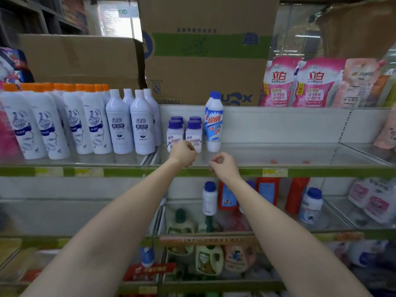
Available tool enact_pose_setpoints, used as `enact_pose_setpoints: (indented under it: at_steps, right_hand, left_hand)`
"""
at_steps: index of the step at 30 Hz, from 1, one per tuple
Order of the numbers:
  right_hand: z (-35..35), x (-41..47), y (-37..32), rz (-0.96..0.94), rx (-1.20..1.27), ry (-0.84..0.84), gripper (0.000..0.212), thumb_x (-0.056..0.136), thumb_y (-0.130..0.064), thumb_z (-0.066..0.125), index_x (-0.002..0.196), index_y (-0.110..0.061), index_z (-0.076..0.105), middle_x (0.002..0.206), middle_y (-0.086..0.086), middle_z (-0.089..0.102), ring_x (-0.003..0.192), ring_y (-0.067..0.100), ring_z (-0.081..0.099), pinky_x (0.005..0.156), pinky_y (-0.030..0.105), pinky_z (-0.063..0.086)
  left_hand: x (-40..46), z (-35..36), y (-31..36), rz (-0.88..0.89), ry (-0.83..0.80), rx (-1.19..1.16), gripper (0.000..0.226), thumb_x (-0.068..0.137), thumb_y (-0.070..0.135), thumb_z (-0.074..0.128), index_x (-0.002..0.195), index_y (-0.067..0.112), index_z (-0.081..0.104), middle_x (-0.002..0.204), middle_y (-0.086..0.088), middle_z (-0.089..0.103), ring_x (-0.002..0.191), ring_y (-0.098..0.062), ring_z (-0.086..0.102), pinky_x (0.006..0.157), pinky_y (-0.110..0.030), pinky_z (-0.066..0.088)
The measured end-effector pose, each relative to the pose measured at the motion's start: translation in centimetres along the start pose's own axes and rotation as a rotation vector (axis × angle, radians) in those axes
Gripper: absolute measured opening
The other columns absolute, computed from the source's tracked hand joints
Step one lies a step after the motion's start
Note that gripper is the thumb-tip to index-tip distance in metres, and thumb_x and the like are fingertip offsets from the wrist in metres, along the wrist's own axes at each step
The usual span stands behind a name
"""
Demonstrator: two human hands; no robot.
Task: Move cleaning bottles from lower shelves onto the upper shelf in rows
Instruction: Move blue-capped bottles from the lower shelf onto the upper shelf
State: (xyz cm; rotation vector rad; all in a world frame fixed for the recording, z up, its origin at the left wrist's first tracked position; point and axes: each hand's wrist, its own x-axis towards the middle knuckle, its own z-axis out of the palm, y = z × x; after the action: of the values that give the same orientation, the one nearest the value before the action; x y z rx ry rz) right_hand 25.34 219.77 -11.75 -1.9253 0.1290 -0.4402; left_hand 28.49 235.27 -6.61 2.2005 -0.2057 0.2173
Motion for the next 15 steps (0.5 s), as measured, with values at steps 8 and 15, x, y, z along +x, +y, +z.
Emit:
enact_pose_setpoints:
  at_steps: [8, 15]
  right_hand:
    - [3.8, -5.3, 6.7, 0.159, -0.103, -0.111, 0.015, 0.087, -0.009, 0.066, 0.08, -0.022, 0.061, 0.09, 0.009, 0.072, 0.089, 0.033, 0.071, 0.084, 0.049, 0.059]
    - [9.0, -8.4, 8.1, 0.262, -0.082, -0.251, 0.017, 0.09, -0.006, 0.067, 0.085, -0.019, 0.057, 0.088, 0.005, 0.068, 0.083, 0.025, 0.069, 0.086, 0.044, 0.059]
  left_hand:
    - [-6.3, 2.1, -9.8, -0.169, -0.051, 0.007, 0.009, 0.092, 0.01, 0.064, 0.084, 0.007, 0.068, 0.078, -0.014, 0.074, 0.068, -0.025, 0.067, 0.069, -0.041, 0.062]
    - [-10.0, 1.9, -16.3, -0.305, -0.041, 0.028, 0.008, 0.092, 0.013, 0.063, 0.094, 0.008, 0.069, 0.089, -0.005, 0.067, 0.085, -0.02, 0.063, 0.068, -0.025, 0.045]
